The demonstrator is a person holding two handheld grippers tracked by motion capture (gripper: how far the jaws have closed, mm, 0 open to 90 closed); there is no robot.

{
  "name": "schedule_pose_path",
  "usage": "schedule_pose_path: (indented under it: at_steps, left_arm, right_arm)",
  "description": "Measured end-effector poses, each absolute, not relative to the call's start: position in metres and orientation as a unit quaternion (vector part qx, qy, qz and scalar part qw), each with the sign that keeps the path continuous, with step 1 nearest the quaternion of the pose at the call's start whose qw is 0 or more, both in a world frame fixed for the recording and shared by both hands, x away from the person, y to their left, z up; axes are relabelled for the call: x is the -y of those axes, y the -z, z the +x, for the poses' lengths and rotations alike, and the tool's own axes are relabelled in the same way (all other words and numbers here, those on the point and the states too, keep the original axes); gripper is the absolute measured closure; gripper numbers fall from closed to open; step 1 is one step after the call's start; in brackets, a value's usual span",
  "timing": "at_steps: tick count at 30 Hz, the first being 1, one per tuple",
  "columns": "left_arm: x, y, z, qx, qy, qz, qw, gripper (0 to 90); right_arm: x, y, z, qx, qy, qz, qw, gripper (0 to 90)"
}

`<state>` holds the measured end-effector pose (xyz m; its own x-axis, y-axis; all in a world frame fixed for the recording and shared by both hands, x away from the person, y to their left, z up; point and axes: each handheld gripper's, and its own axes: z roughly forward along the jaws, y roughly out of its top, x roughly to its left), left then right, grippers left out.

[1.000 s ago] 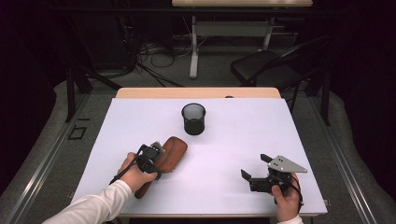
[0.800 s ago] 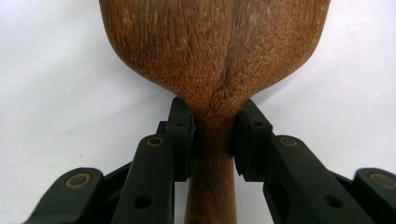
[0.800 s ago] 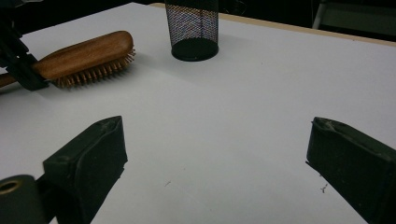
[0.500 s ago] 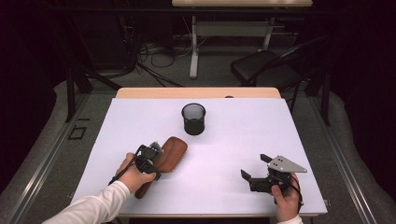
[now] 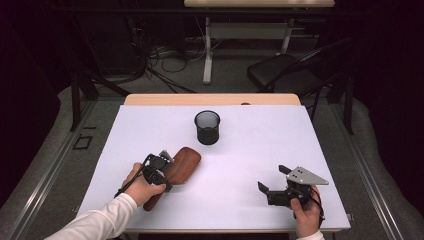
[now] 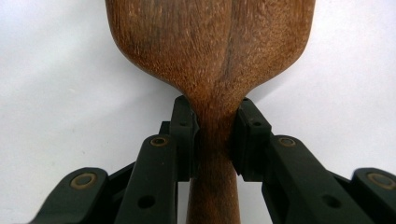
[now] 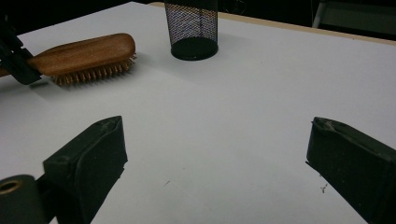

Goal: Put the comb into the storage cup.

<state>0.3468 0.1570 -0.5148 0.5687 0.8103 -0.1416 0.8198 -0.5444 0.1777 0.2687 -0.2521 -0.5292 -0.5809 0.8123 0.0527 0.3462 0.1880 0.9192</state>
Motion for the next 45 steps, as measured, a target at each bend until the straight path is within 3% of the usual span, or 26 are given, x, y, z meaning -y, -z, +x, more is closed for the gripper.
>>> schedule_pose_path:
  at_steps: [45]
  left_arm:
    - [-0.177,0.472,0.353,-0.479,0.041,0.848,0.224,73.9]
  right_arm:
    - [0.252,0.529,0.269,-0.736,-0.499,0.395,0.233,4.6]
